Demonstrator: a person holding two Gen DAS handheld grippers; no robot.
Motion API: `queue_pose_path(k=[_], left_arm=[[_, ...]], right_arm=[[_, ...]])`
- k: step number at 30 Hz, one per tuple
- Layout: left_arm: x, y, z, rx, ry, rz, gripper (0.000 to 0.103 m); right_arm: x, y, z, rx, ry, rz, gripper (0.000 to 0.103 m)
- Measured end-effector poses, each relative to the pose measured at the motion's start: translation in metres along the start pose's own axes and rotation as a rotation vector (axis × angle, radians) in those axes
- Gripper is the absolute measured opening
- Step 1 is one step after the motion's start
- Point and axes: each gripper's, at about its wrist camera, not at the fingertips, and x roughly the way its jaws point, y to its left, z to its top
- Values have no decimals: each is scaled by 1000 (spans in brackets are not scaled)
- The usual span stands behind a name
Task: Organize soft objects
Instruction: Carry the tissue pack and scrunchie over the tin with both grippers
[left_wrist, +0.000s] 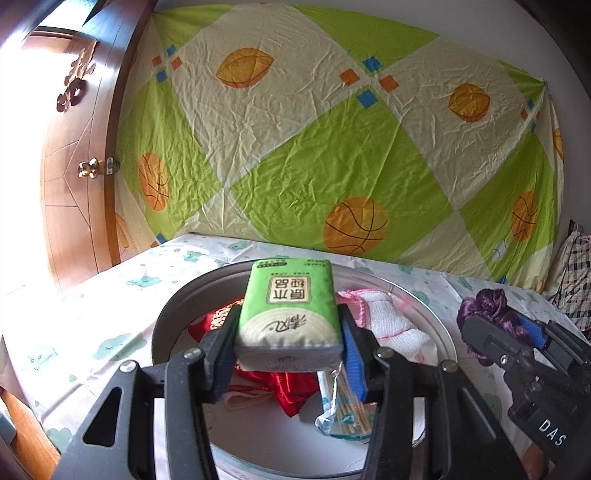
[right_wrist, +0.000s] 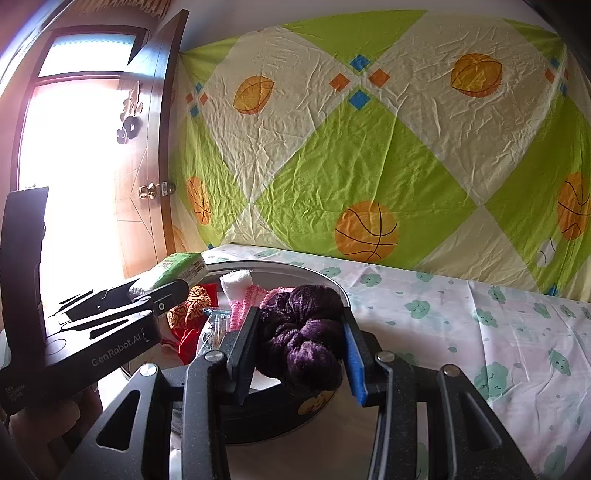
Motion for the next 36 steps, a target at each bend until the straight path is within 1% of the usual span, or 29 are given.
queue_pose_path(k=[7,13,16,20,26,29,33,36], left_arm=[[2,10,7,13,25,3,49],[6,19,17,55,54,22,49],[14,27,22,60,93,19,49],[27,38,30,36,162,-4,49],[40,44,42,34,229,-23,49],[45,43,46,45,246,-23,49],[52,40,48,58,260,-25,49],[60,39,46,55,297,-40,49]], right_arm=[[9,3,3,1,21,30,44],[14,3,18,8,18,57,44],[18,3,30,6,18,71,44],[30,3,44,18,33,98,44],[53,7,61,30,85,141,44],[65,10,67,31,120,158,44],[80,12,71,32,172,164,44],[90,11,72,39,213,168,44]])
